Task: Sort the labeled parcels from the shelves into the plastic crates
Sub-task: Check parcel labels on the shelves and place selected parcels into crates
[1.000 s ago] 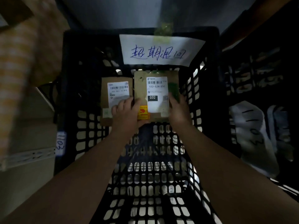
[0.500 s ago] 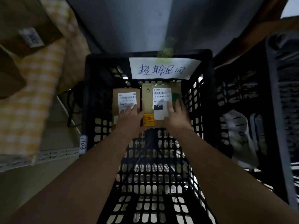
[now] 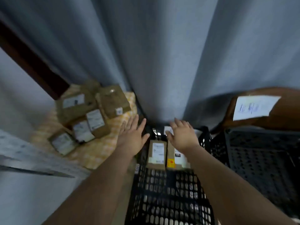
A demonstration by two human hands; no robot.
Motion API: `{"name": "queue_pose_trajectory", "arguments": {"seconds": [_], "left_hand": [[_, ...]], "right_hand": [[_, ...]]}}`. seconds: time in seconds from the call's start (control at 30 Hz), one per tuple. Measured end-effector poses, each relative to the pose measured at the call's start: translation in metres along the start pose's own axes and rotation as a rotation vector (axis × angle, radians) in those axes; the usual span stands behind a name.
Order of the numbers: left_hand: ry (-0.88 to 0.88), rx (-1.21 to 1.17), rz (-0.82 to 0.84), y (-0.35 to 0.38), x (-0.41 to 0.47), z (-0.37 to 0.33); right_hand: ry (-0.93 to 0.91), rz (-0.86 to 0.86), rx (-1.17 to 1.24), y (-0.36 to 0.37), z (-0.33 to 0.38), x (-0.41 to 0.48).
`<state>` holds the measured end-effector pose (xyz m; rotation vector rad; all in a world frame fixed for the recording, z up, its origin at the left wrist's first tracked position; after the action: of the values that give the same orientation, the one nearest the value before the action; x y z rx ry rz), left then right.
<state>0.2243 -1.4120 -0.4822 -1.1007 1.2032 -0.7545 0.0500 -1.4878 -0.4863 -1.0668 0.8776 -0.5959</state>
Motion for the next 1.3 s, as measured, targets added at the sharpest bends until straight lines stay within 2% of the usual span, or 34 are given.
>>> {"name": "queue_pose_trajectory", "arguments": {"seconds": [0.07, 0.2, 0.37, 0.57, 0.77, 1.0, 1.3], "left_hand": [[-0.046, 0.021, -0.068, -0.046, -0.034, 0.007], [-0.158, 0.021, -0.32, -0.122, -0.106, 0.008], [-0.42, 0.019, -0.334, -0.158, -0.207, -0.005], [-0.697, -0.117, -0.276, -0.158, -0.358, 0.007], [-0.971, -0.175, -0.355, -0.151, -0.521, 0.018], [-1.296, -0.165, -0.439, -0.098, -0.723, 0.022], [-1.532, -0.118, -0.445, -0.004, -0.995, -0.009]], "right_hand": [[-0.055, -0.051, -0.009, -0.047, 0.023, -0.023], [-0.24, -0.15, -0.092, -0.121, 0.057, -0.07], [-0.435, -0.27, -0.124, -0.189, 0.086, -0.133], [-0.694, -0.275, -0.125, -0.209, 0.157, -0.221], [-1.013, -0.29, -0.105, -0.186, 0.257, -0.325], [-1.303, -0.147, -0.08, -0.109, 0.36, -0.469], [-1.618, -0.047, -0.013, -0.013, 0.468, -0.727]]}}
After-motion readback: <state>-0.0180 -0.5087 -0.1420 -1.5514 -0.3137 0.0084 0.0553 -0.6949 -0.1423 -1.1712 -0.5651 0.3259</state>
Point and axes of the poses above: each hand's wrist, its own x-axis towards the middle knuckle, its own y-axis out of the palm, z = x × y, the point moved 2 cm from there along x, towards the middle knuckle, and after that the axes turned 11 degrees about z, right-handed, at the moved point
